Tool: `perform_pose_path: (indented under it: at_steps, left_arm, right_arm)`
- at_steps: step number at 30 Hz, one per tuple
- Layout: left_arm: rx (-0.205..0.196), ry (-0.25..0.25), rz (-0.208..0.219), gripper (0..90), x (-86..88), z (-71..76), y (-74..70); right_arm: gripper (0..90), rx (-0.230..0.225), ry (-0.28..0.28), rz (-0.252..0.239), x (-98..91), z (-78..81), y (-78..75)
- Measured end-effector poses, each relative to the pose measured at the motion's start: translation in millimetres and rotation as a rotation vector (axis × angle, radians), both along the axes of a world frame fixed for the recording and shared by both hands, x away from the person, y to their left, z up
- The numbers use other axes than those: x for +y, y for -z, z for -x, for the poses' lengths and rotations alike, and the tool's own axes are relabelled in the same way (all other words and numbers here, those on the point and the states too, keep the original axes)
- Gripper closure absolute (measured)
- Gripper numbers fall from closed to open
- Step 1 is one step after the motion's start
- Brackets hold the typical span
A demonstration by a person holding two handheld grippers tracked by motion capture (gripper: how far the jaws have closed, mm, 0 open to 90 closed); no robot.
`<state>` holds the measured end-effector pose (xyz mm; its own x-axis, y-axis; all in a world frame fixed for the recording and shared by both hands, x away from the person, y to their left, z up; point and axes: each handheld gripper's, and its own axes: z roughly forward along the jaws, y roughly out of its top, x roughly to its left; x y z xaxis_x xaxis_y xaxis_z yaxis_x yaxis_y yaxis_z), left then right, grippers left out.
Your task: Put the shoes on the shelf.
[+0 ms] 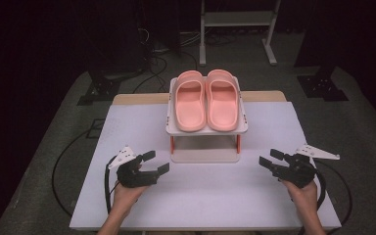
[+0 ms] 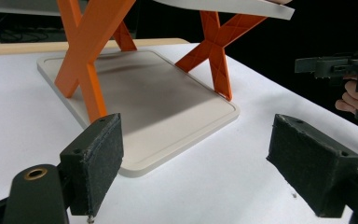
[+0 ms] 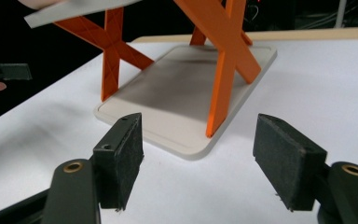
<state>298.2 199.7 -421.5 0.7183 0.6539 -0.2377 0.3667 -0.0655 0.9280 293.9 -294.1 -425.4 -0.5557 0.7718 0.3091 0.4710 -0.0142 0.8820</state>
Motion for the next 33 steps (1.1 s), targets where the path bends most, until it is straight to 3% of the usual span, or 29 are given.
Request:
perform_pose_path:
  at_steps: [33]
  left_arm:
    - [-0.002,-0.044,-0.018,11.8,18.9,7.9,14.3]
  right_arm:
    - [32.0,0.042,0.000,0.023,-17.8,14.8,24.9]
